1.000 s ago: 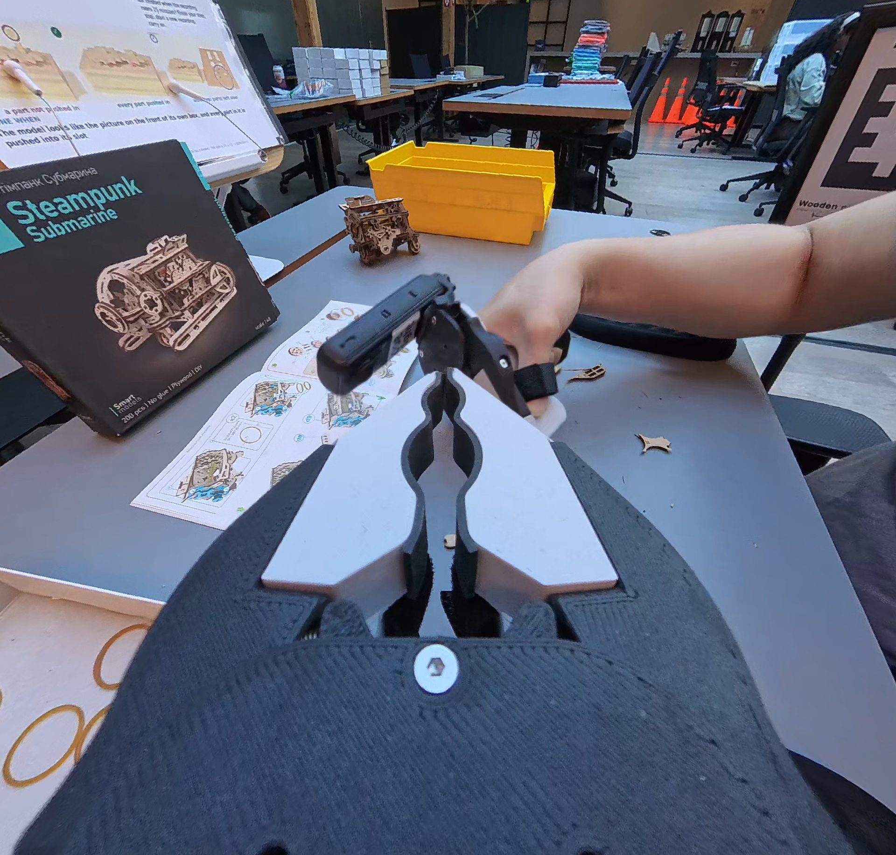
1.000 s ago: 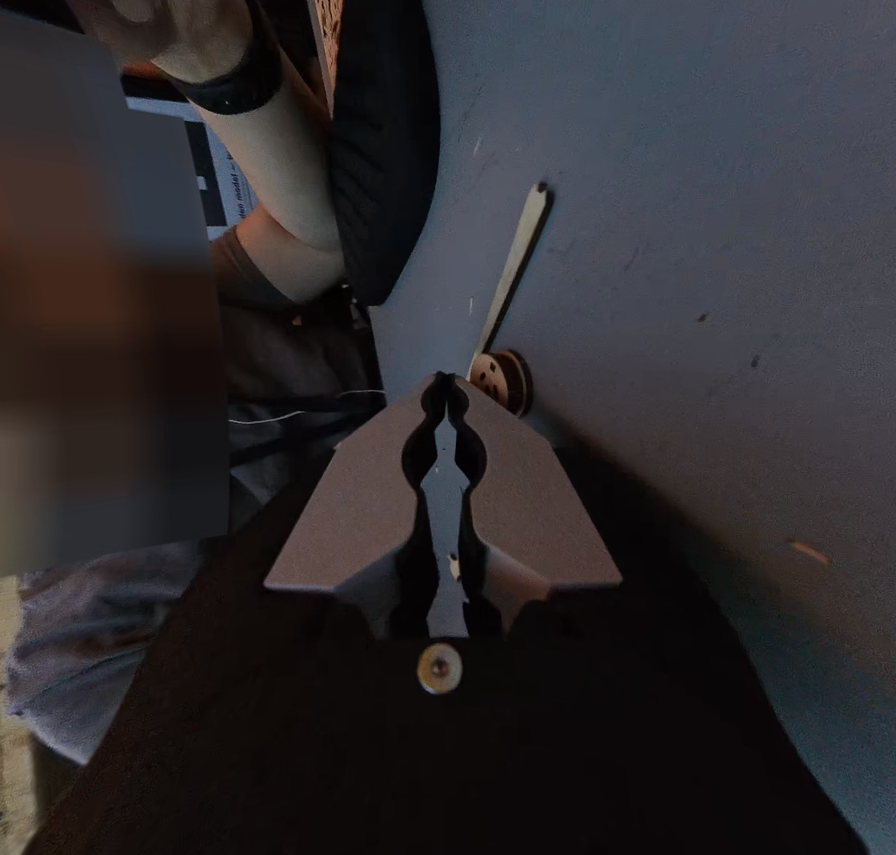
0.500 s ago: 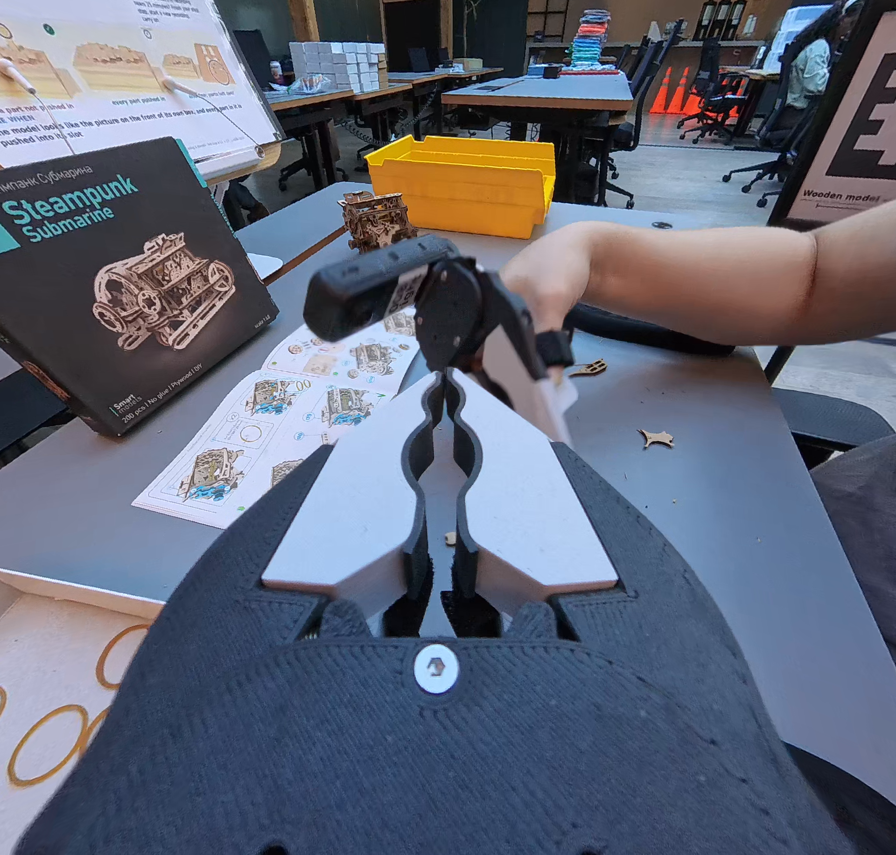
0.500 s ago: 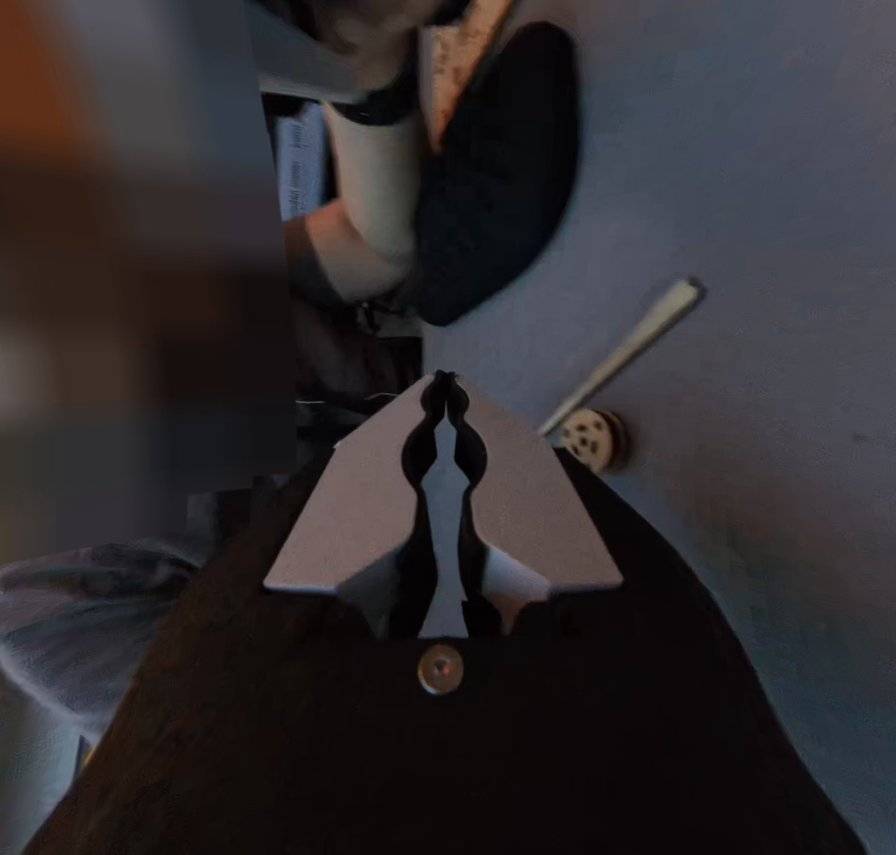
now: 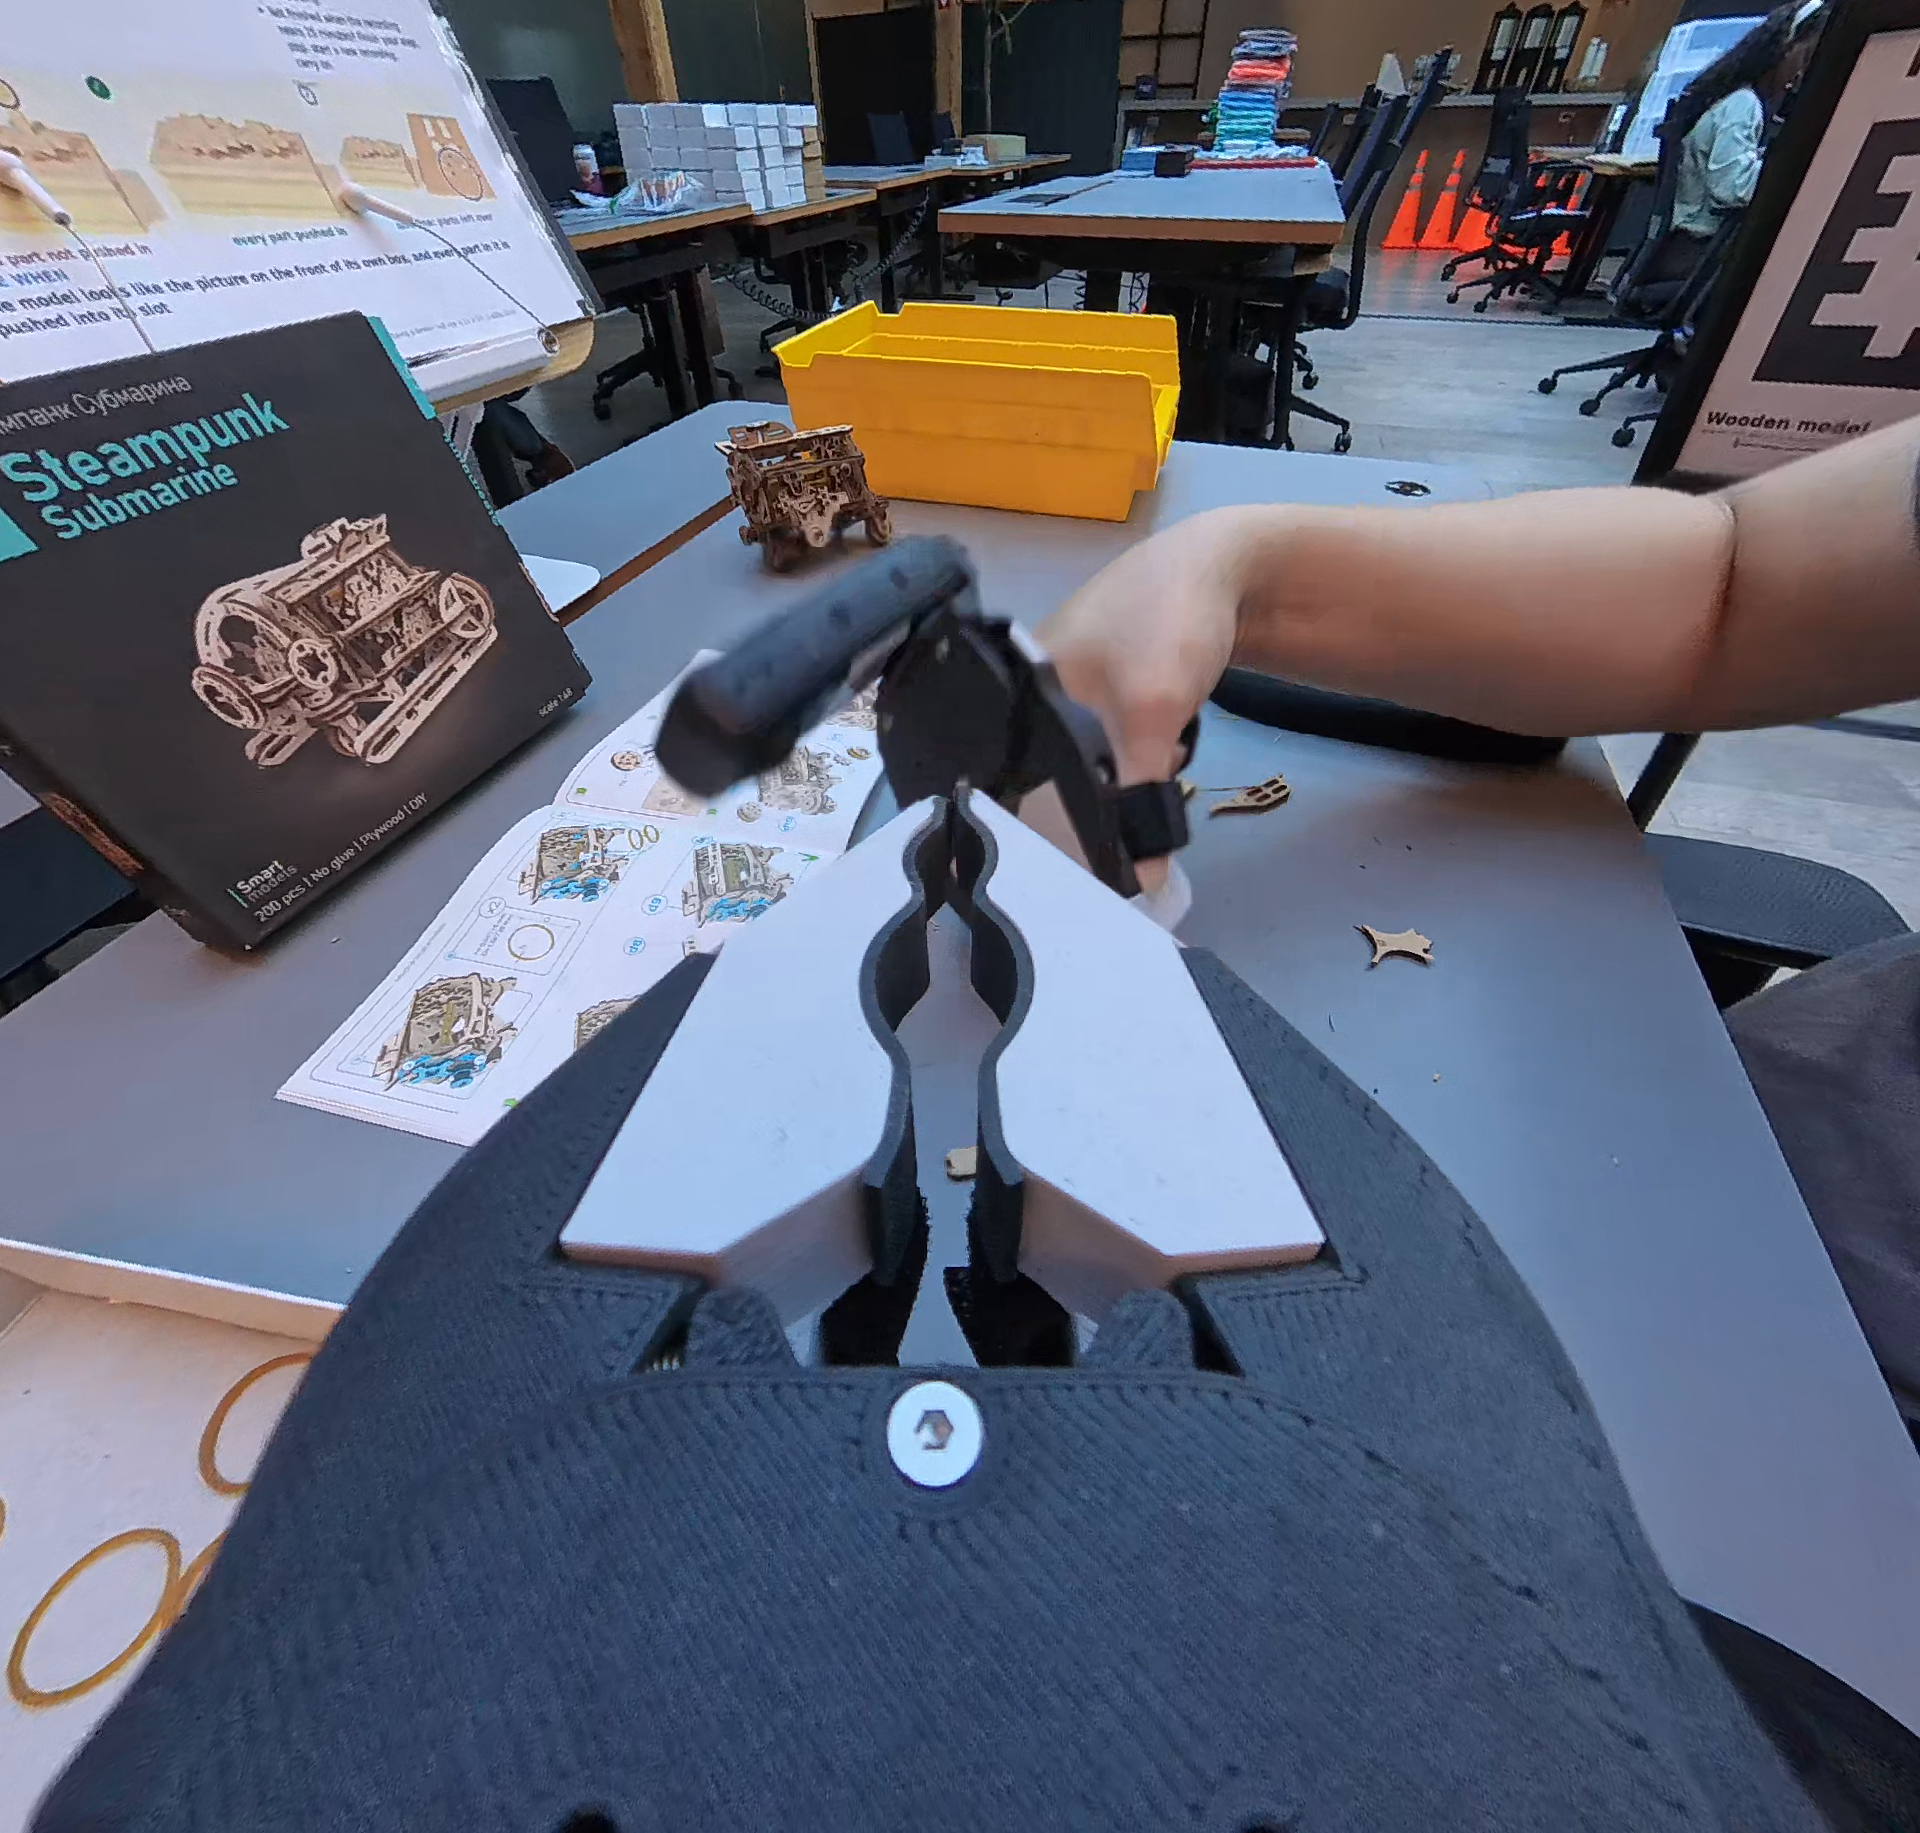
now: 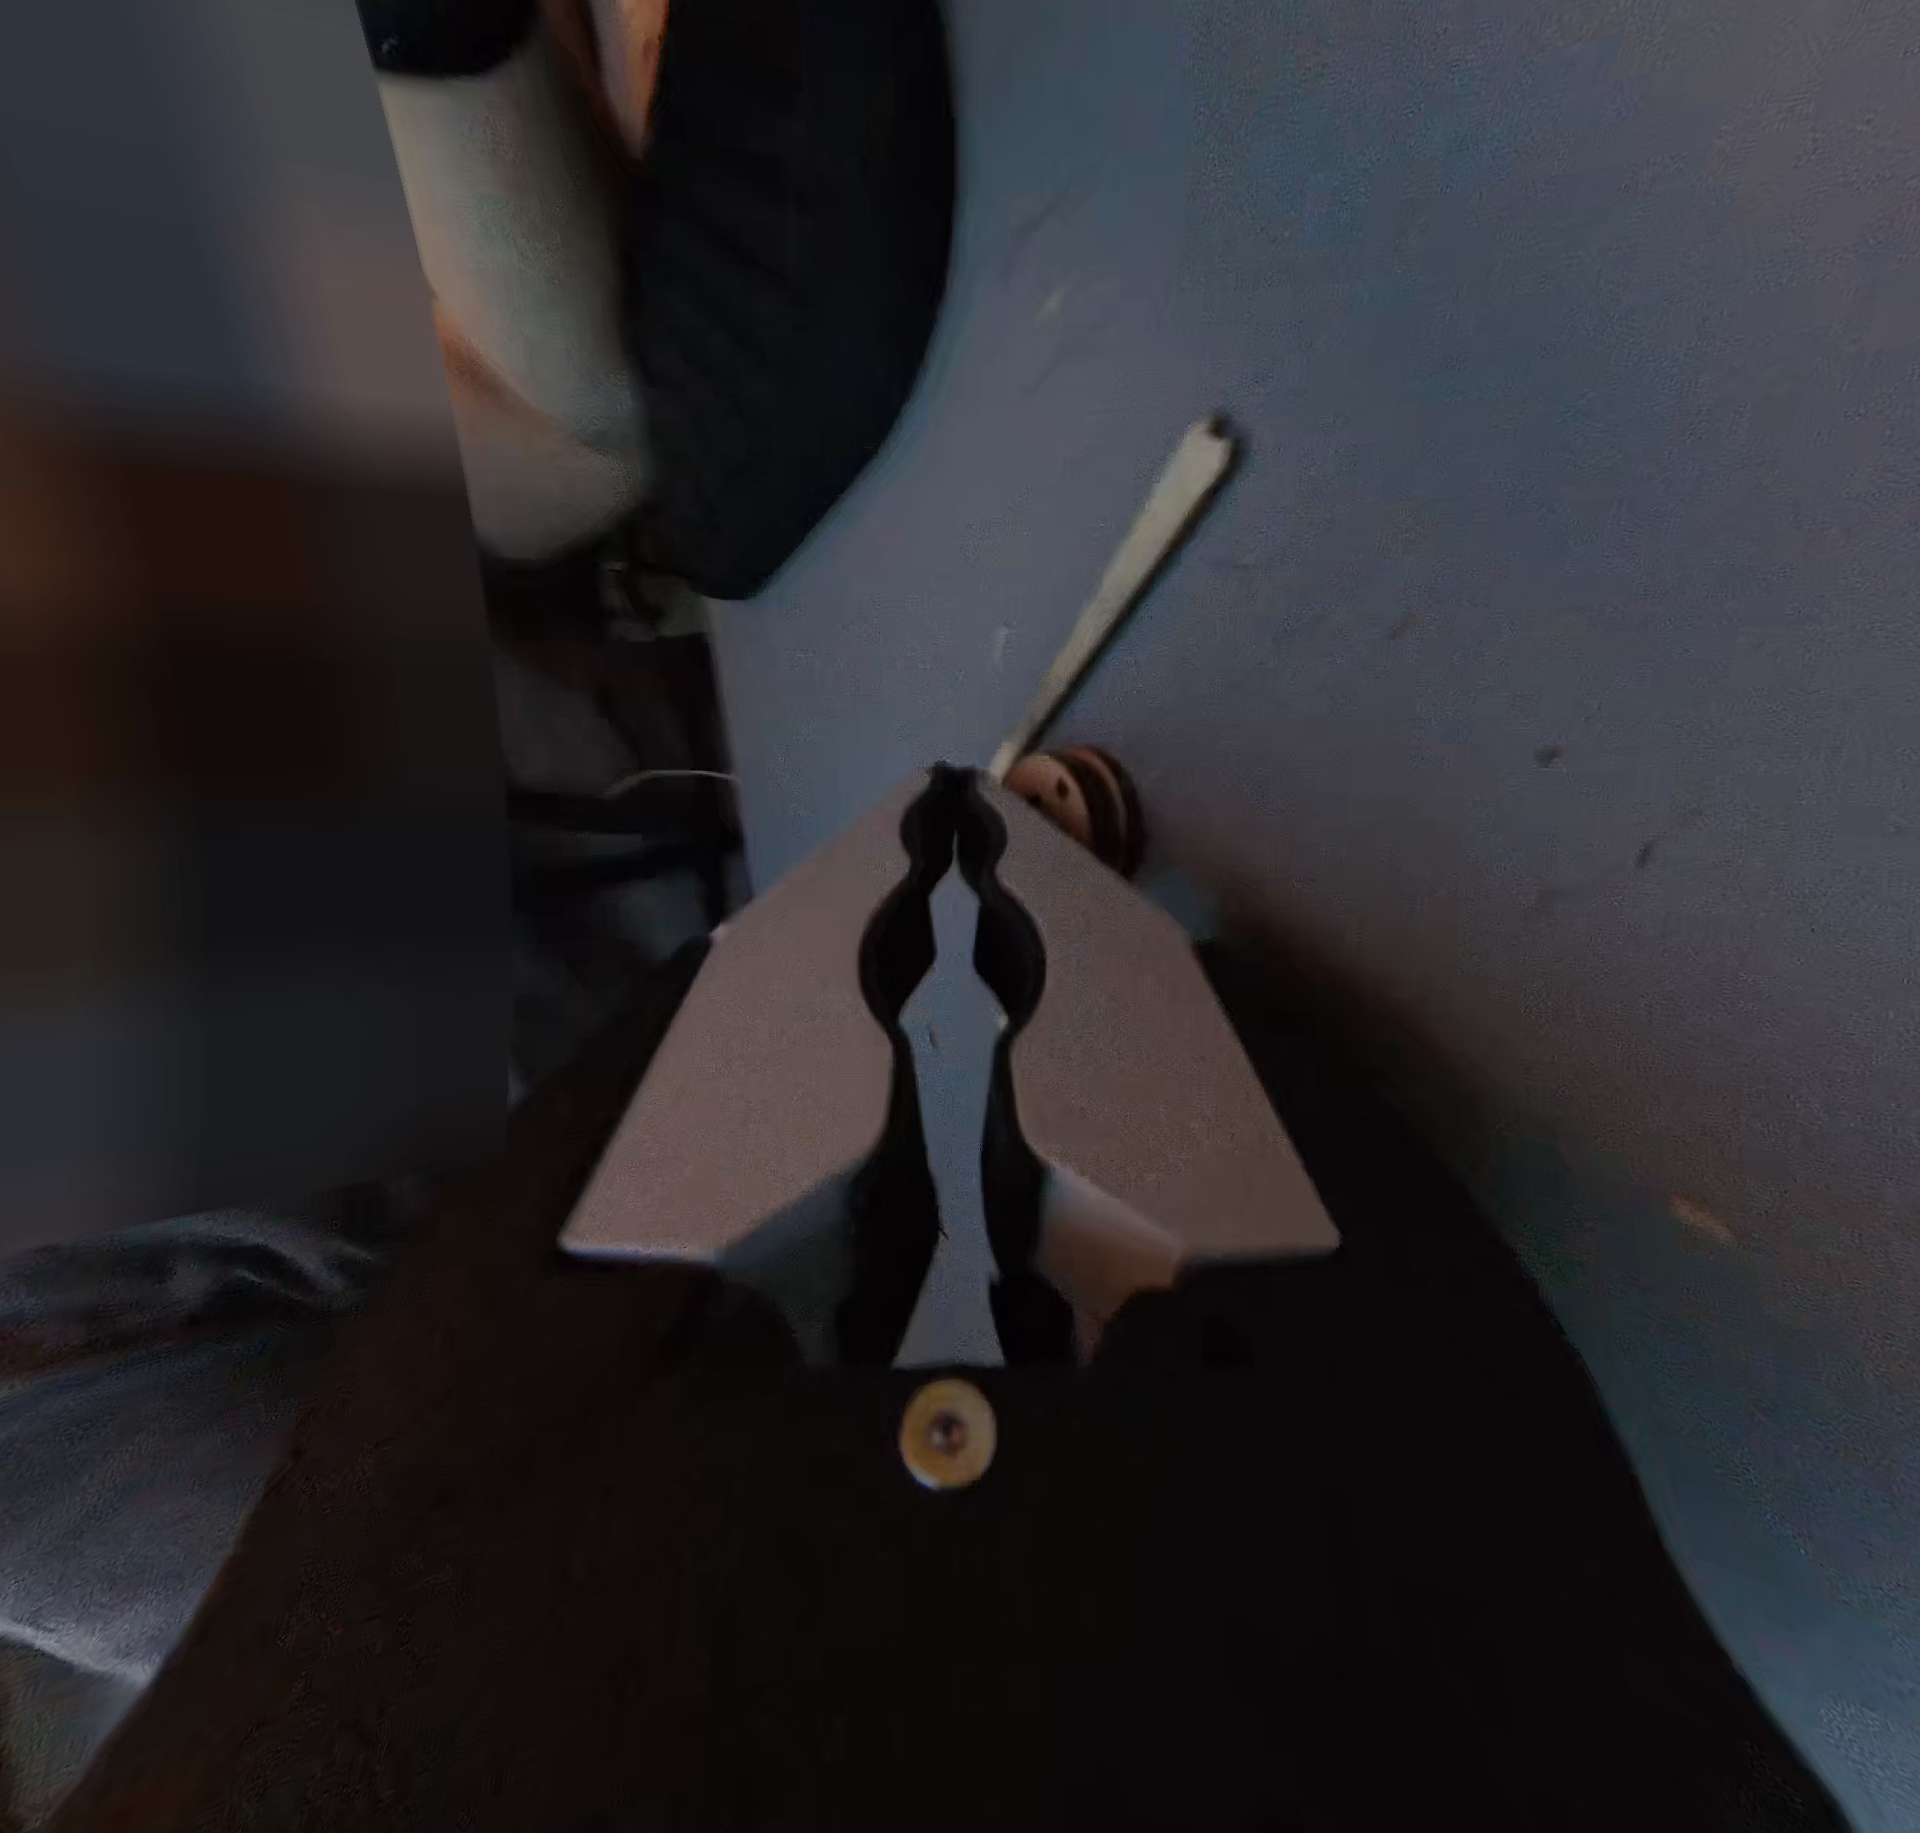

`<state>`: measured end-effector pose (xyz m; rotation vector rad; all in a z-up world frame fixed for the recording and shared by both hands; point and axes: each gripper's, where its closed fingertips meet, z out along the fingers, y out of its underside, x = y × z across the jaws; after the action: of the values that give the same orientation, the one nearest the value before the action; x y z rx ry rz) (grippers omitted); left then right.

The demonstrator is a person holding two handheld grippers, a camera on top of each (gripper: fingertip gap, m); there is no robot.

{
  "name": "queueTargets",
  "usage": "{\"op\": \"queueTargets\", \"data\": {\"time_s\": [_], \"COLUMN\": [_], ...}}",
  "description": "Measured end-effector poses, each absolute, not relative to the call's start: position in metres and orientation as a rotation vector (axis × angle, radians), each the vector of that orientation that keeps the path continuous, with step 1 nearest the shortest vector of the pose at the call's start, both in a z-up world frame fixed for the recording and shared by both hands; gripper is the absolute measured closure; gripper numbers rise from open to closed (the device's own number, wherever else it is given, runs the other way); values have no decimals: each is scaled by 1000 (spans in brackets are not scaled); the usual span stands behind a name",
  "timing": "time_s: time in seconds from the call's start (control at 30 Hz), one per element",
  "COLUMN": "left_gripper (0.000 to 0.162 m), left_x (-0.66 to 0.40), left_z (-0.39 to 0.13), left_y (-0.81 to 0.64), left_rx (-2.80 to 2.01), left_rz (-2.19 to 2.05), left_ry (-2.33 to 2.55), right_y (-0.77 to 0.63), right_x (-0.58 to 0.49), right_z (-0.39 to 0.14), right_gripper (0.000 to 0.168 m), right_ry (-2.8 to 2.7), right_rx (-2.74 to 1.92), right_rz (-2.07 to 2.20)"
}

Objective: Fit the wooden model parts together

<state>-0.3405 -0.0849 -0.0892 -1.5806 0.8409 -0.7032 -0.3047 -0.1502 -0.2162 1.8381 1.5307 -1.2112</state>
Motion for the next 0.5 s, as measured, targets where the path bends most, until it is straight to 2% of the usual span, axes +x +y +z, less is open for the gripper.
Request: {"op": "queueTargets", "data": {"time_s": [0.03, 0.1, 0.13, 0.17, 0.23, 0.27, 0.3, 0.37, 0.4, 0.43, 0.47, 0.5], "left_gripper": [162, 162, 162, 162, 162, 162, 162, 162, 162, 162, 162, 162], "left_x": [-341, -342, -342, -343, -343, -343, -343, -343, -344, -343, -343, -343], "left_z": [-89, -89, -89, -88, -87, -88, -88, -87, -87, -87, -87, -88], "left_y": [-85, -85, -85, -84, -85, -85, -85, -85, -85, -84, -84, -84], "left_rx": [-1582, -1583, -1582, -1580, -1577, -1578, -1578, -1577, -1575, -1575, -1578, -1580], "left_rz": [-713, -704, -697, -696, -712, -712, -705, -698, -703, -710, -714, -711], "left_ry": [836, 837, 838, 836, 829, 829, 832, 833, 830, 827, 828, 830], "right_y": [-150, -153, -163, -165, -152, -148, -145, -167, -168, -149, -154, -152], "right_x": [-311, -309, -317, -321, -310, -311, -310, -320, -322, -310, -316, -317], "right_z": [-213, -201, -166, -152, -213, -212, -213, -150, -158, -220, -212, -212], "right_gripper": [168, 168, 168, 168, 168, 168, 168, 168, 168, 164, 168, 168], "right_ry": [1256, 1444, 1439, 1447, 1350, 1227, 1381, 1423, 1468, 1552, 1244, 1270], "right_rx": [1842, 1805, 1668, 1612, 1826, 1835, 1870, 1607, 1632, 1885, 1829, 1844], "right_rz": [-1251, -1291, -1501, -1610, -1258, -1283, -1269, -1622, -1600, -1213, -1286, -1286]}}
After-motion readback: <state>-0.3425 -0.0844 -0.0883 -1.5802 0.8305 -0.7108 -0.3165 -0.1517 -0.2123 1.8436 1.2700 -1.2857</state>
